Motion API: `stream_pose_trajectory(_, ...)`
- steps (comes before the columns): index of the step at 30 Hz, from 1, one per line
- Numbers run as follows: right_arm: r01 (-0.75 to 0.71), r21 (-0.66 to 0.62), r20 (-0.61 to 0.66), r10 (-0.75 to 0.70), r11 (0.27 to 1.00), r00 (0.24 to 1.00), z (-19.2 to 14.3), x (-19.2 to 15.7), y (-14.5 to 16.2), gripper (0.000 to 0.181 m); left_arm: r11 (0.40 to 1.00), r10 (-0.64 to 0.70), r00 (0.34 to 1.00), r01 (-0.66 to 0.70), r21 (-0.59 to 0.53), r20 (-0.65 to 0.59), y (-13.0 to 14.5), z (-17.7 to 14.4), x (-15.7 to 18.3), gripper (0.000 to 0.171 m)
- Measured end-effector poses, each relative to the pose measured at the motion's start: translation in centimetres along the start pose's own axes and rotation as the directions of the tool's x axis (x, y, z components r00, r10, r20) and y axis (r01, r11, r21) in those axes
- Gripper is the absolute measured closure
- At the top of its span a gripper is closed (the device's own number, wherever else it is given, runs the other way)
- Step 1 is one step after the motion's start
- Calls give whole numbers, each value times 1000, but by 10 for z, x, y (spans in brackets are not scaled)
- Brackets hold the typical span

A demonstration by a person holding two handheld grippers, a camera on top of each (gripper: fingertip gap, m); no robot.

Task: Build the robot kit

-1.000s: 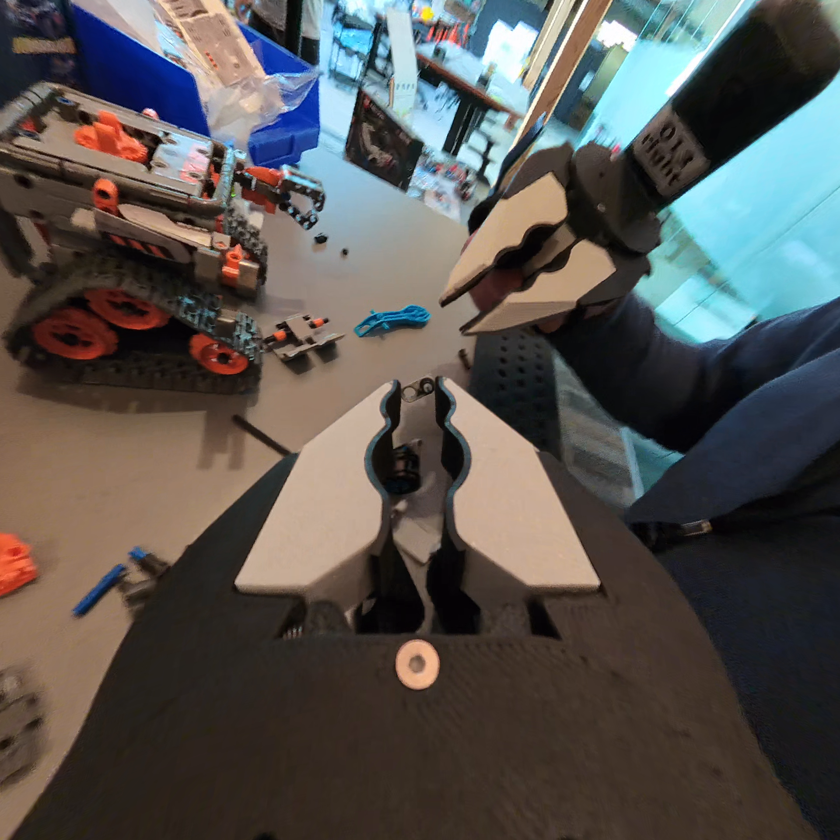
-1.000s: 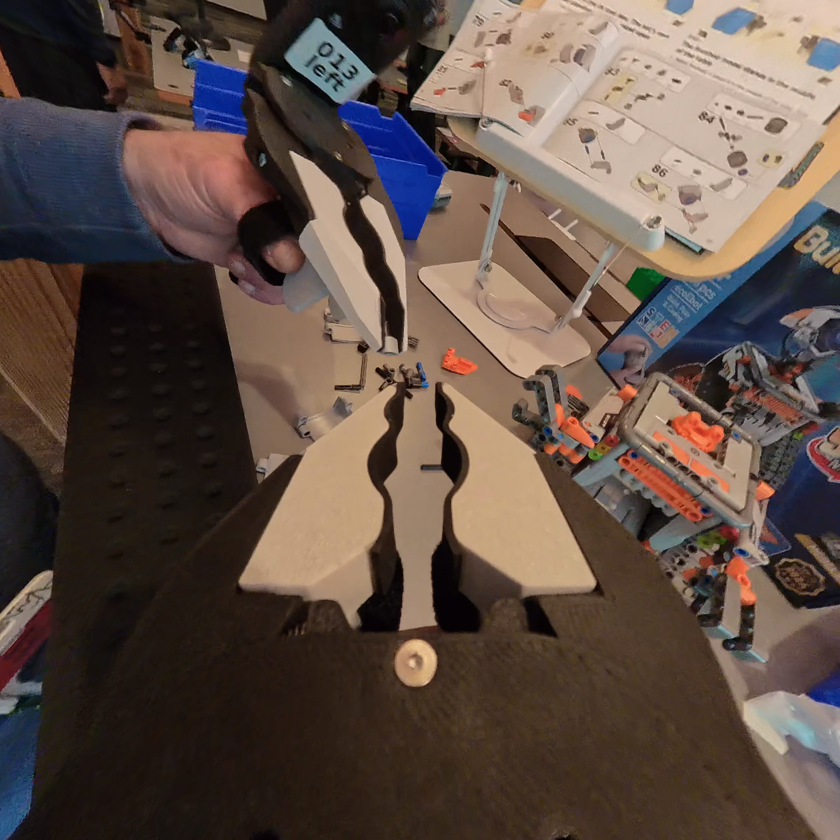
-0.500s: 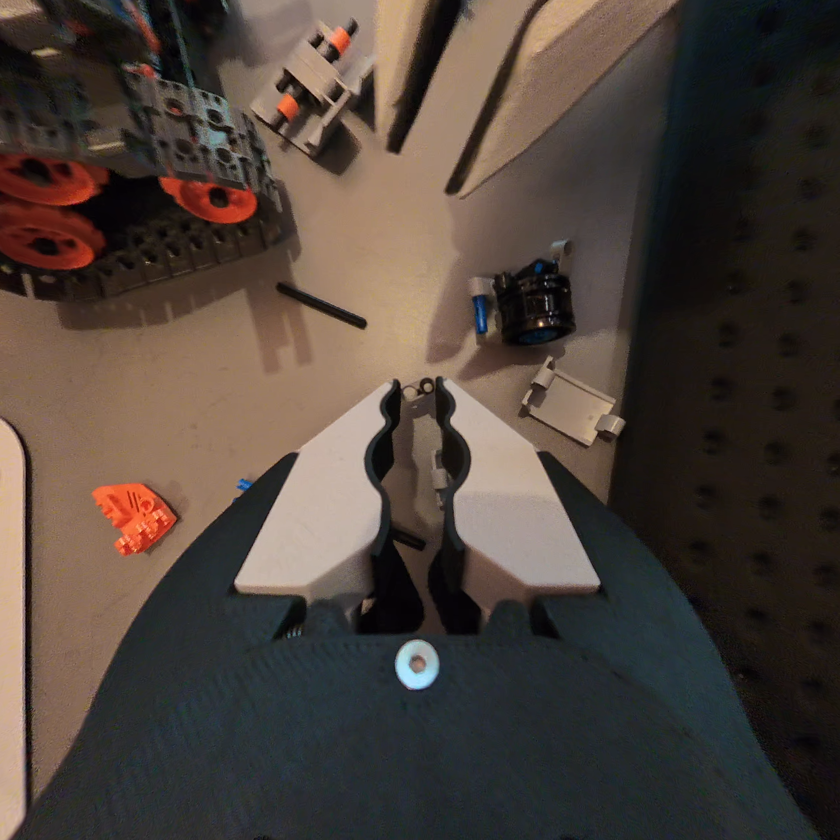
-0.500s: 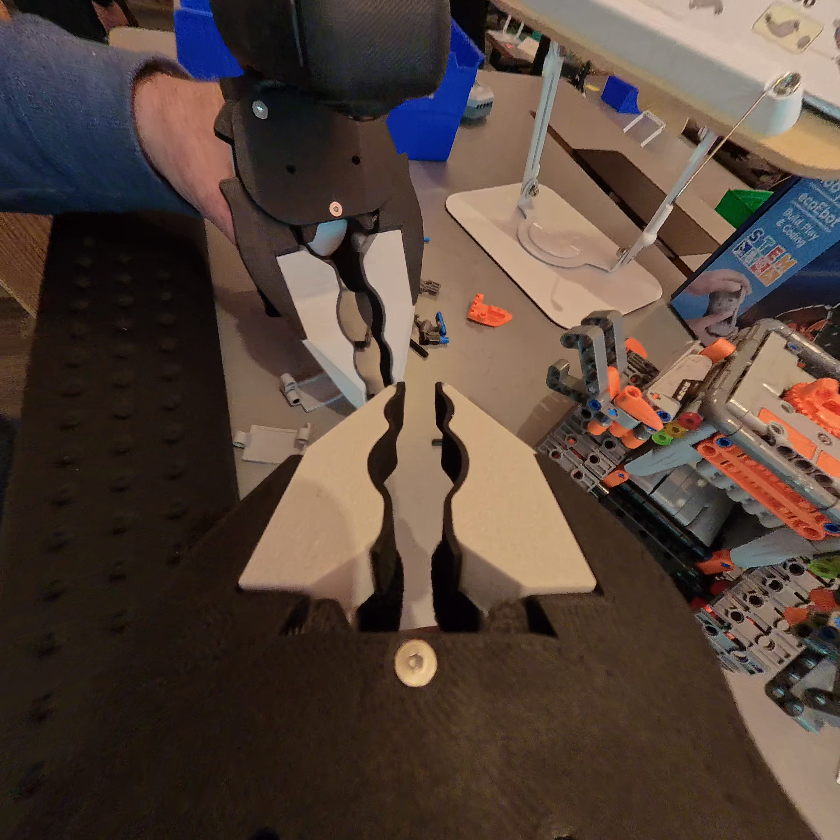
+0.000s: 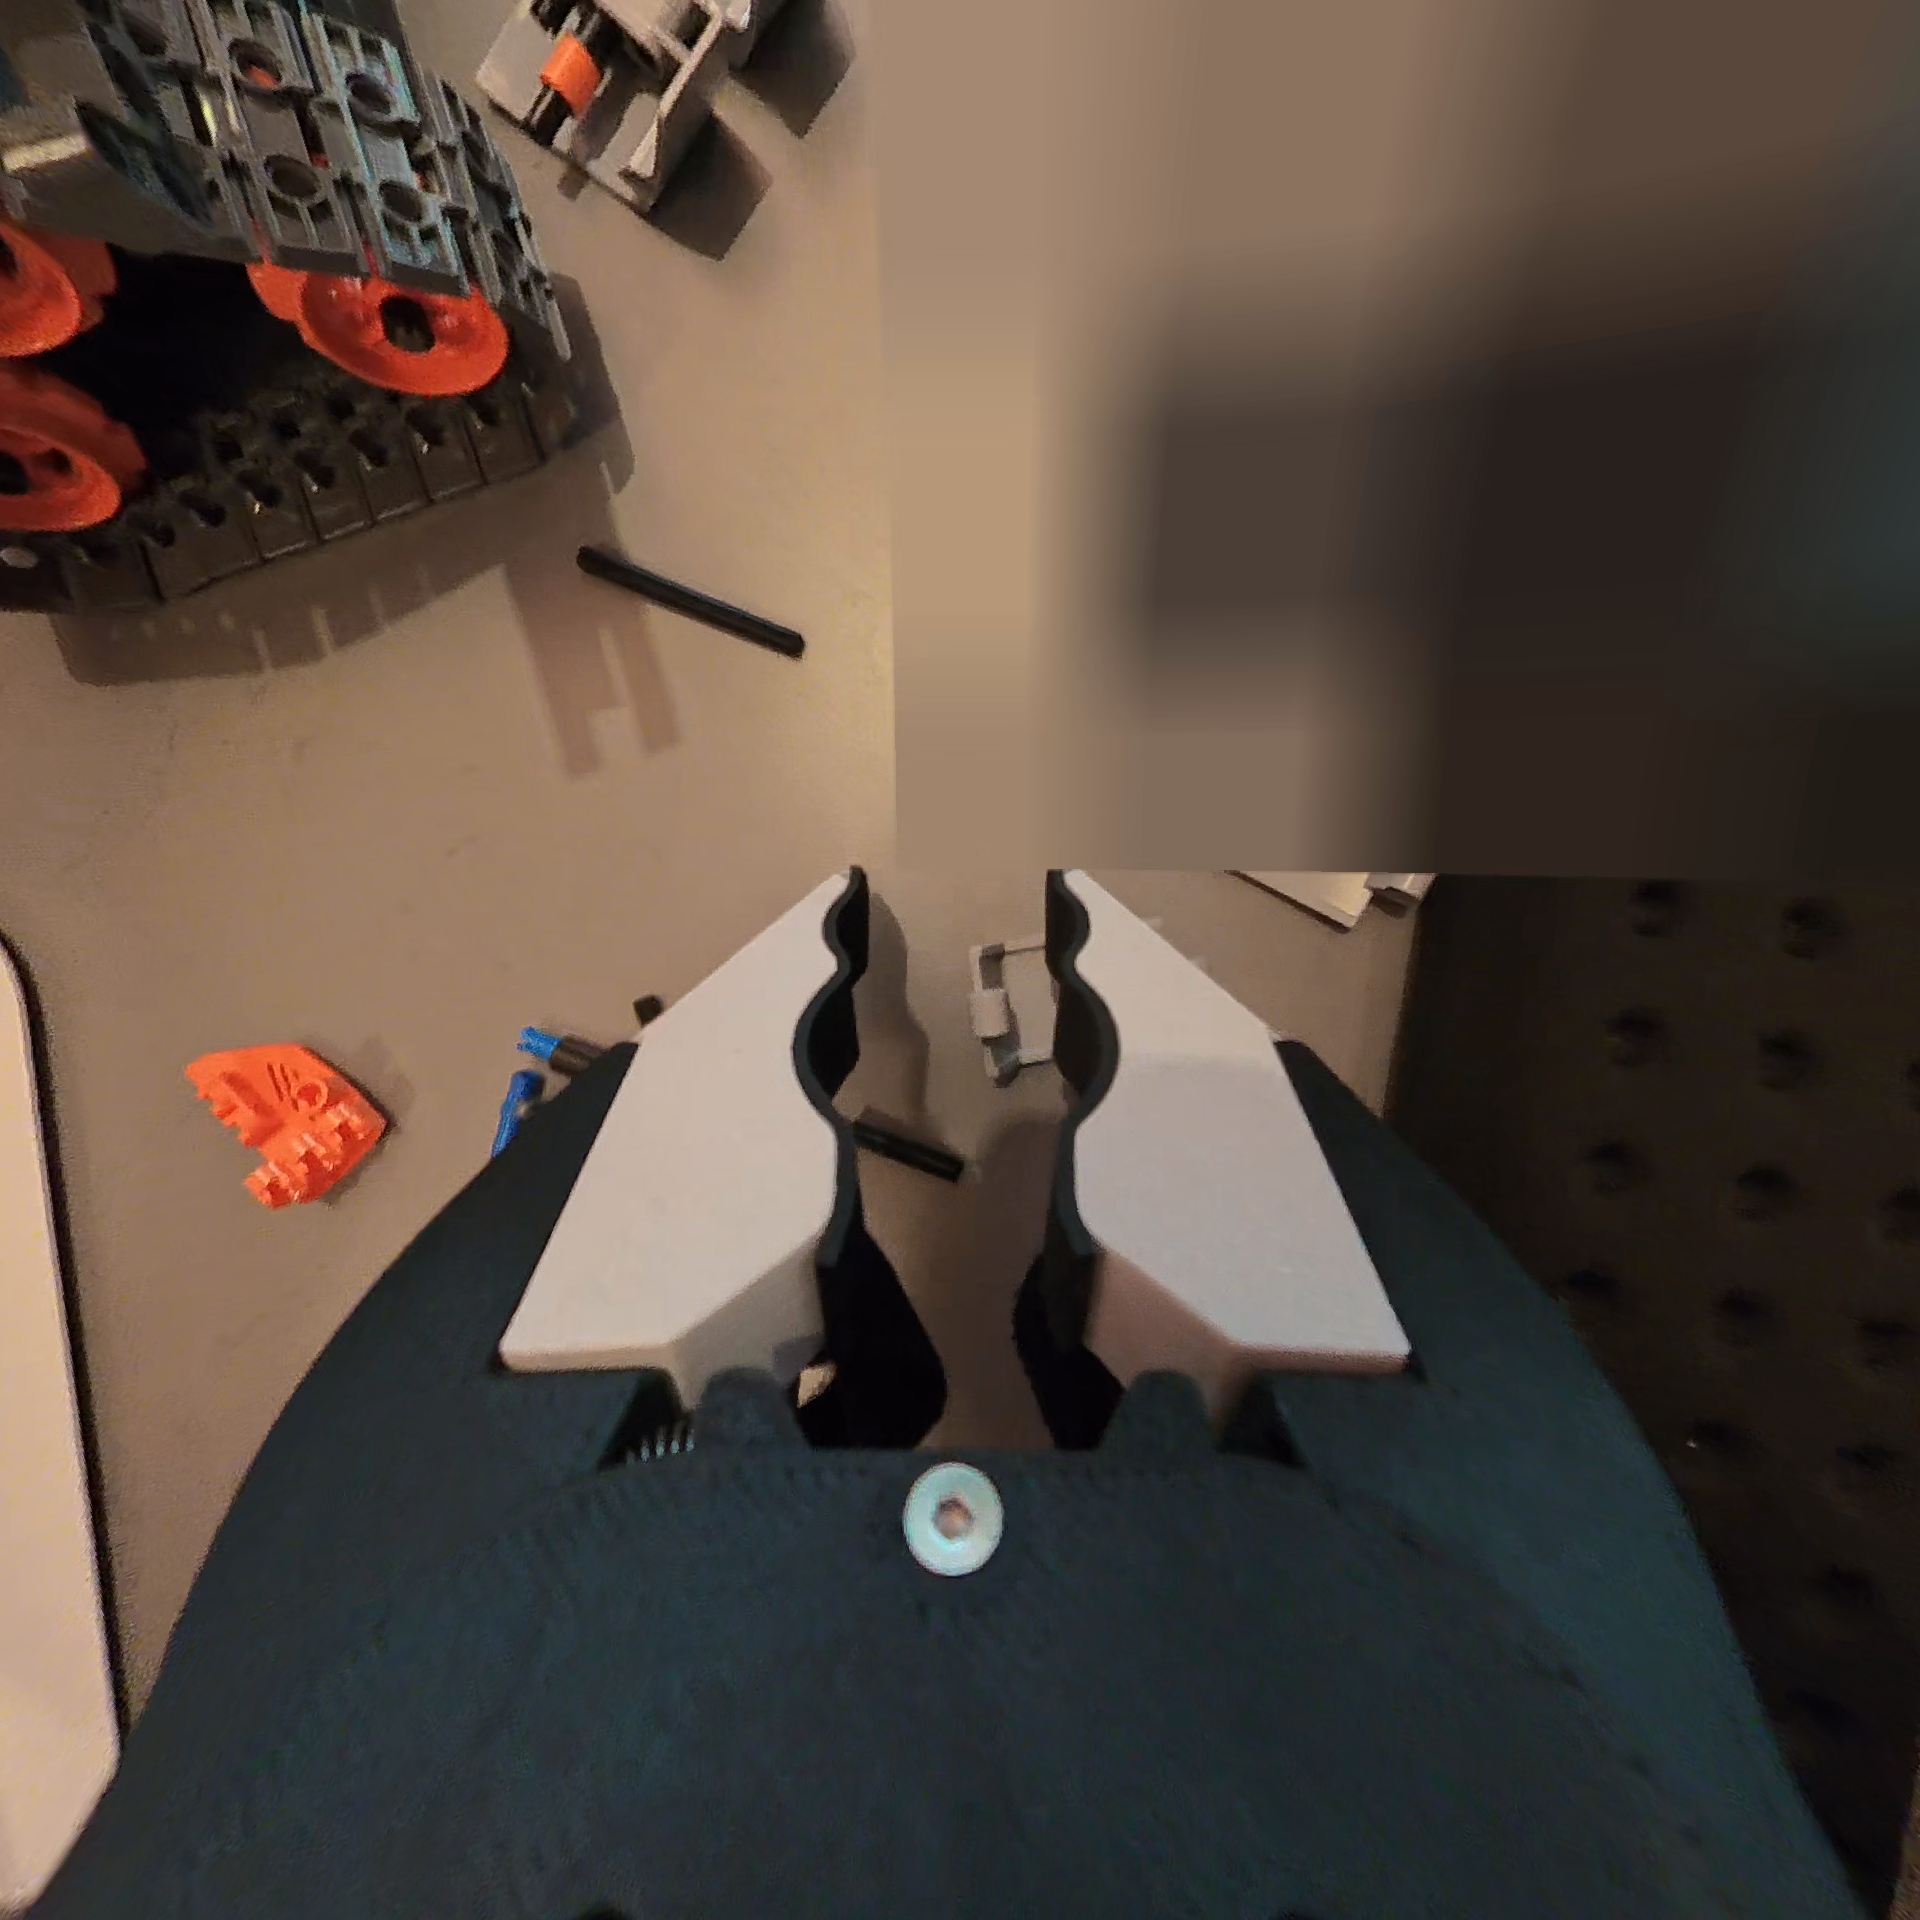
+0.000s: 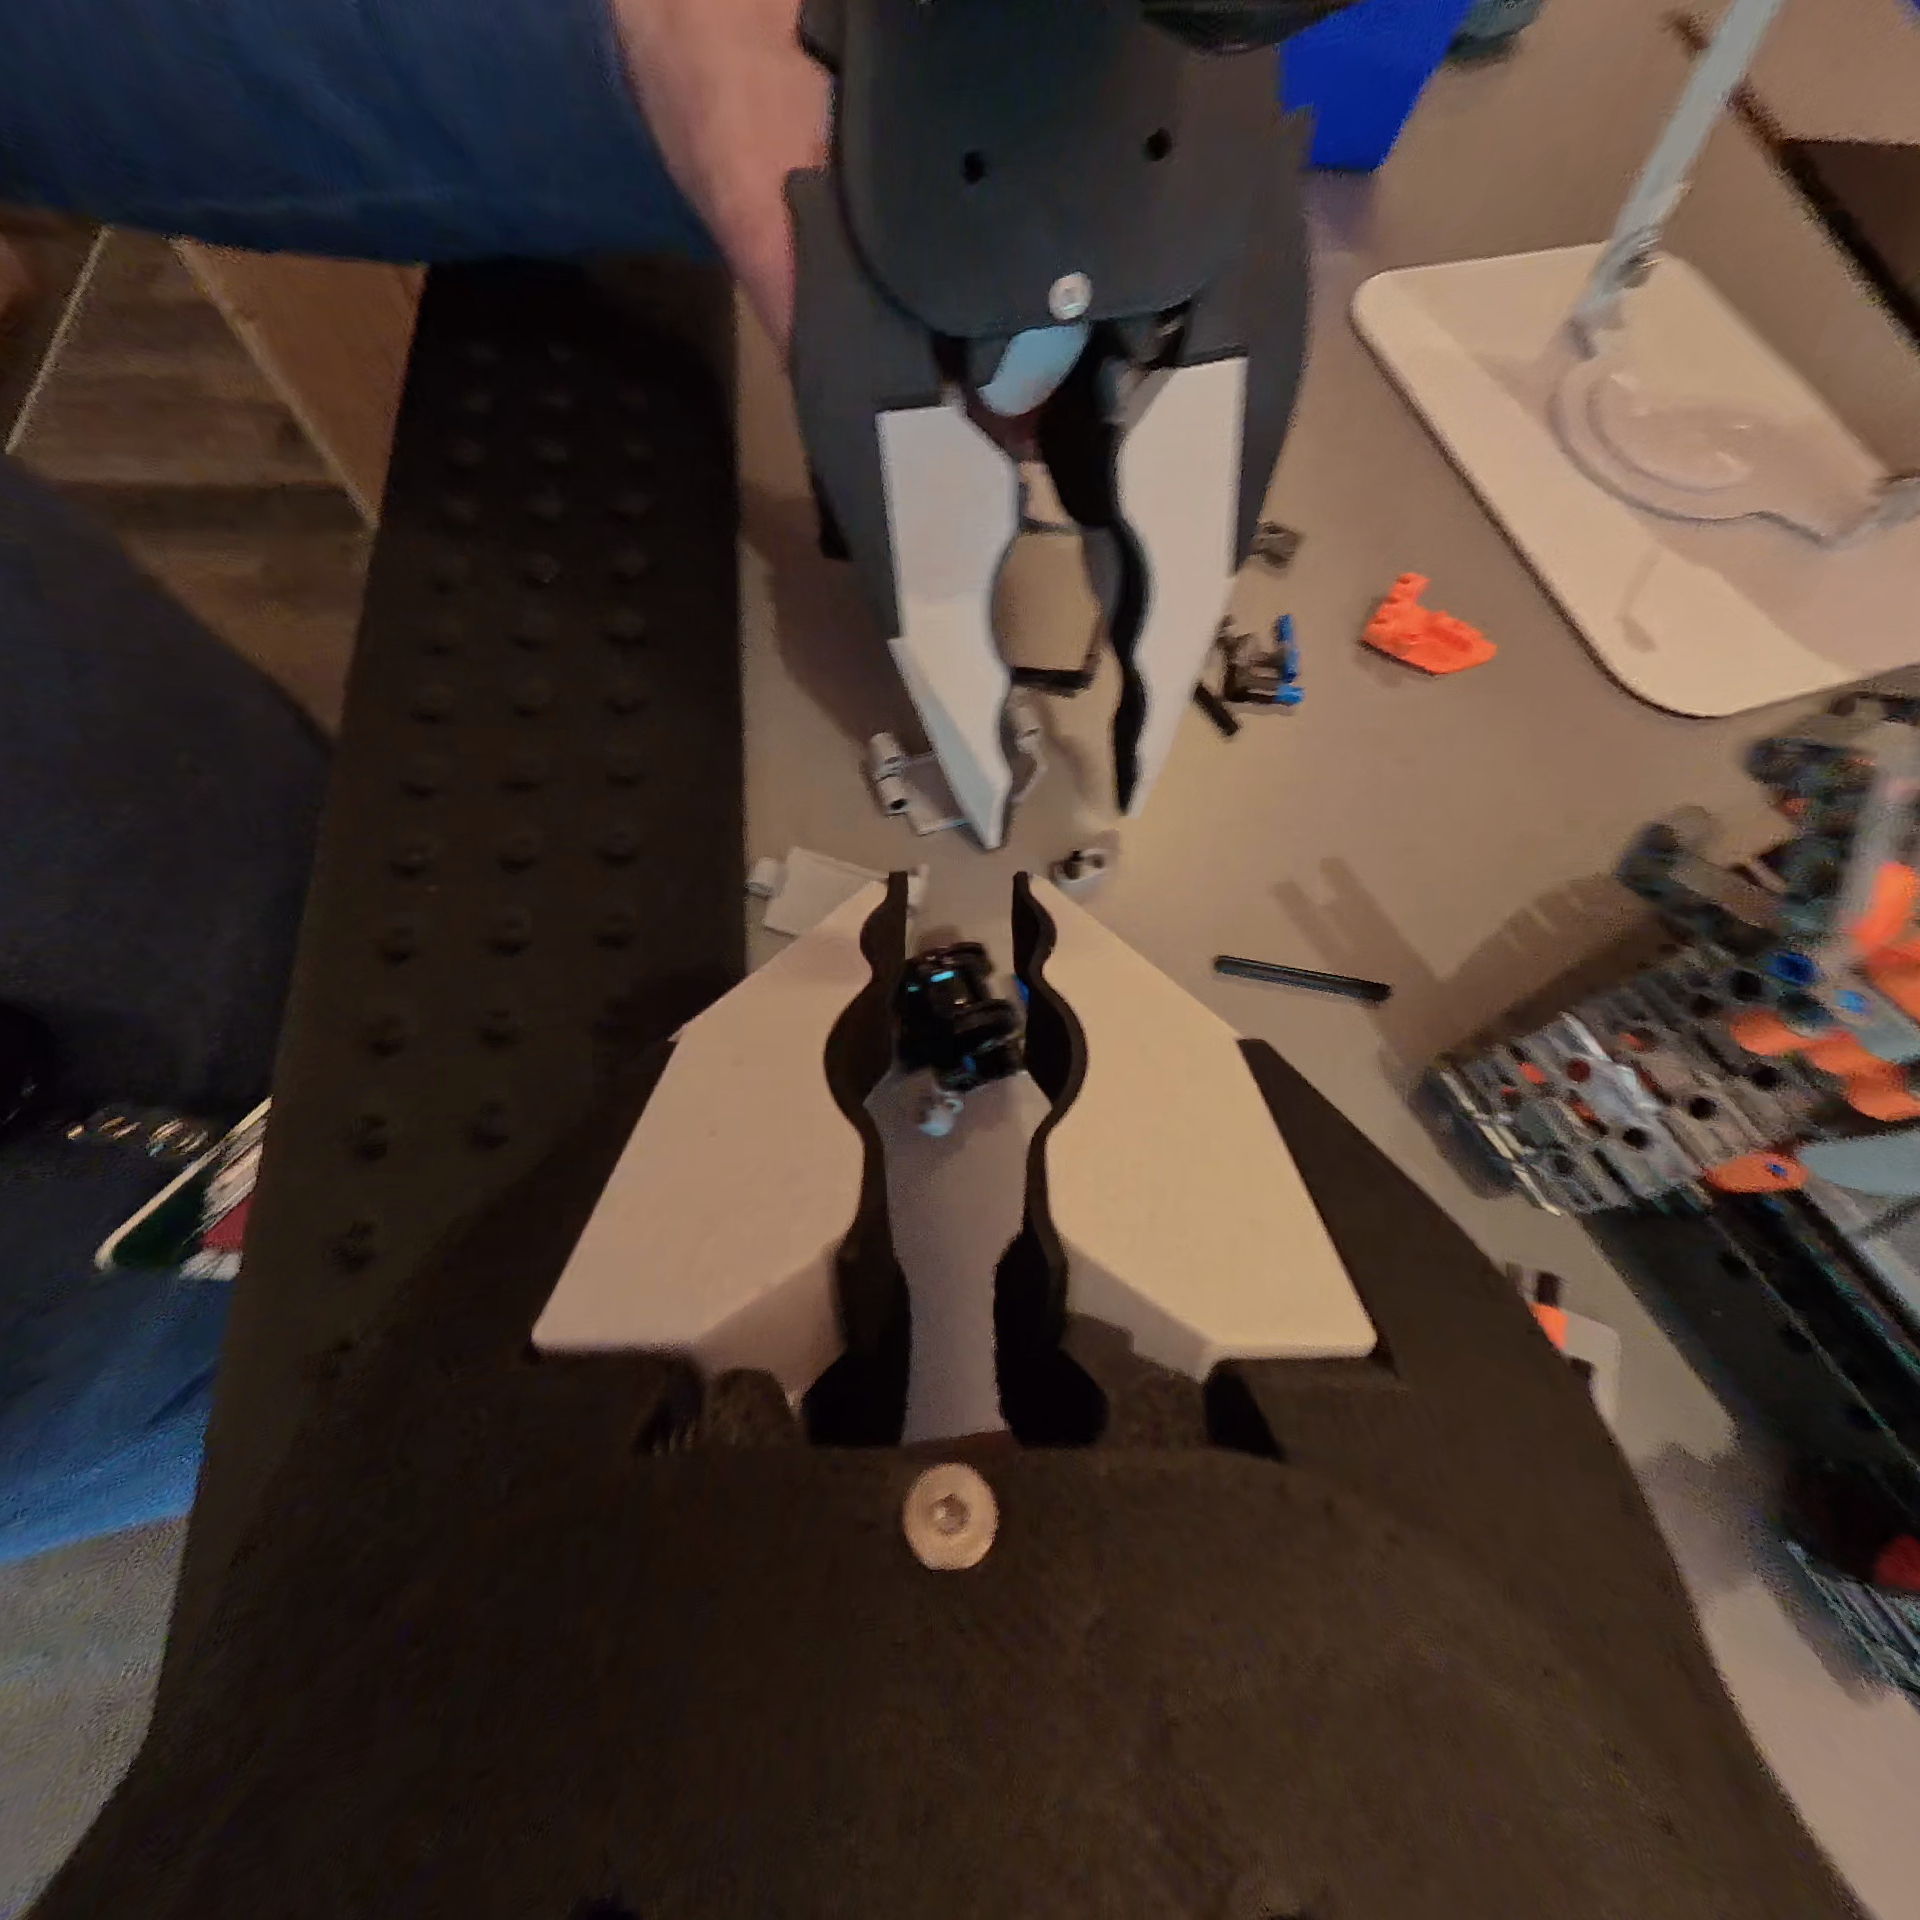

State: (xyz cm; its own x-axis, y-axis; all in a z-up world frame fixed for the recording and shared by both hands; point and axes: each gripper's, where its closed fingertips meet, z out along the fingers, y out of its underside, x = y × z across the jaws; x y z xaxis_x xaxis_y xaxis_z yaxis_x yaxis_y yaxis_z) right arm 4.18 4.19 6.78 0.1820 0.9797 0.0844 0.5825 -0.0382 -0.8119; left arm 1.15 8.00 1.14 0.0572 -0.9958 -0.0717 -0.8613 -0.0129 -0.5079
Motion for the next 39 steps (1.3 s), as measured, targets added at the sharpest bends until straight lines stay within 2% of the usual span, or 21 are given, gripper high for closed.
stream_pose_trajectory(4,67,-102,42,-63,993,997,15,-15,8,163,1000,-11,1000,10,24,18,0,-4,2,140)
stream_pose_trajectory(7,98,-205,36,-93,974,995,27,-16,19,164,999,-20,1000,20,39,9,0,-9,6,141)
stream_pose_trajectory(11,108,-268,20,-107,957,994,35,-12,28,167,999,-20,1000,20,43,1,3,-12,7,141)
stream_pose_trajectory(15,110,-253,22,-108,961,994,40,-13,28,176,999,-26,1000,26,34,-12,9,-12,9,142)
stream_pose_trajectory(29,51,-124,52,-44,991,998,29,-3,7,177,1000,-2,999,2,-2,-51,22,-11,15,150)
stream_pose_trajectory(39,24,-49,64,-21,999,998,20,6,-8,176,1000,9,996,-11,-19,-89,33,-18,21,150)
